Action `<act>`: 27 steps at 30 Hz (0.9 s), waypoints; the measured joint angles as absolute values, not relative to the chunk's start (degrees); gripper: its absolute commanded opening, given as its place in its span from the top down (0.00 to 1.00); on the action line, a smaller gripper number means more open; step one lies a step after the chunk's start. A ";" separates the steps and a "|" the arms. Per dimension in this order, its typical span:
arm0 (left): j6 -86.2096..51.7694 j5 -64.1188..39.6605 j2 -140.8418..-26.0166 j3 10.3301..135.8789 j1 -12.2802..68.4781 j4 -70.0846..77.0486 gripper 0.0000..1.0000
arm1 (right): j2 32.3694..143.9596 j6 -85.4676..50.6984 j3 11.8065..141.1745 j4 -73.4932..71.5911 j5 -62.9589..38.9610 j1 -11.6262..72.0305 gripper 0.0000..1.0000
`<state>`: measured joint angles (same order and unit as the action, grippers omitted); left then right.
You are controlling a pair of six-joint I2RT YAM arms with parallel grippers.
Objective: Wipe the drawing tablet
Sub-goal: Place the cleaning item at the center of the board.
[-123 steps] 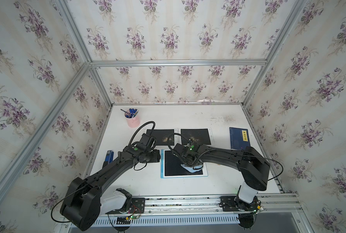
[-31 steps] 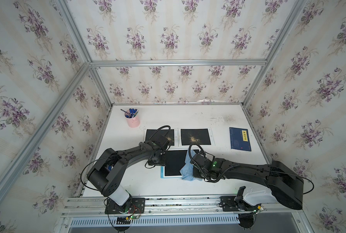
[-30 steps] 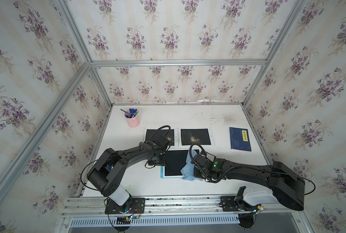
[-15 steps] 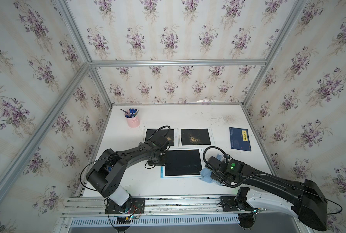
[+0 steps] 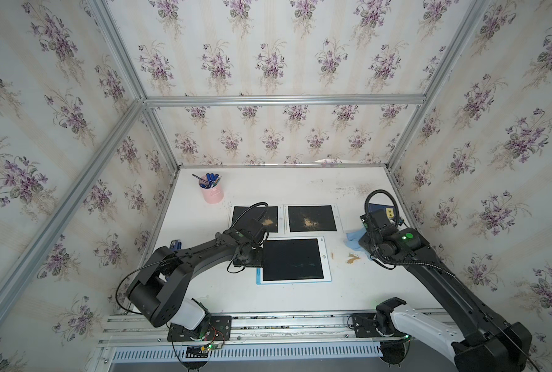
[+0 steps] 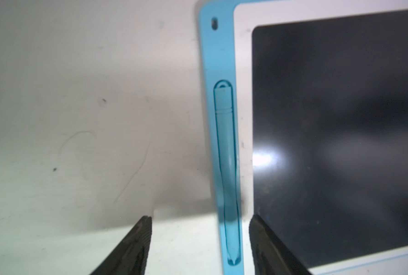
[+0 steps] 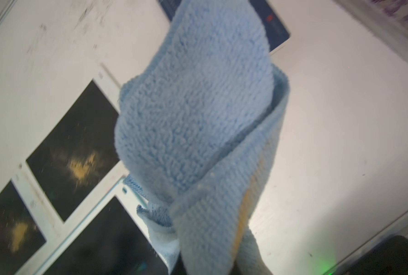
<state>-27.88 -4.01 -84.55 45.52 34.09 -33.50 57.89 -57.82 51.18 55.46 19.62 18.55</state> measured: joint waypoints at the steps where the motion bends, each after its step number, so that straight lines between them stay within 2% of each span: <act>1: -27.55 -4.03 -83.24 45.65 34.04 -33.50 0.21 | 58.15 -56.38 51.18 54.54 19.20 14.83 1.00; 6: -26.24 -5.50 -76.69 46.89 33.15 -33.36 0.11 | 61.60 -52.31 49.95 48.49 17.85 -1.23 1.00; 8: -25.17 -6.63 -74.98 47.18 32.21 -32.97 0.02 | 63.18 -52.03 48.45 46.04 16.95 -5.67 1.00; 13: -24.49 -10.31 -71.59 46.52 28.56 -32.42 0.00 | 66.63 -52.12 43.72 42.41 15.25 -10.28 1.00; 15: -24.51 -11.51 -70.85 46.37 27.11 -32.34 0.00 | 67.55 -52.38 41.78 41.56 14.35 -10.61 0.96; 16: -24.51 -11.86 -70.61 46.37 26.55 -32.32 0.00 | 67.92 -52.53 40.93 41.36 13.91 -10.83 0.91; 18: -24.51 -12.23 -70.48 46.37 26.11 -32.32 0.00 | 68.42 -52.73 39.83 40.95 13.21 -10.90 0.71; 20: -24.51 -12.45 -70.59 46.37 25.78 -32.34 0.00 | 68.34 -52.71 39.22 40.47 12.71 -10.94 0.39; 21: -24.51 -12.62 -70.72 46.37 25.63 -32.34 0.00 | 68.14 -52.69 38.98 40.29 12.51 -10.94 0.30; 23: -24.51 -12.84 -71.42 46.37 25.06 -32.34 0.00 | 66.83 -52.45 38.52 40.16 11.79 -10.94 0.19; 27: -24.51 -14.02 -73.17 46.35 23.81 -32.25 0.00 | 62.54 -51.57 38.74 40.66 10.46 -10.94 0.10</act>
<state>-24.51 -14.02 -73.17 46.35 23.81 -32.25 62.54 -51.57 38.74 40.66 10.46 -10.94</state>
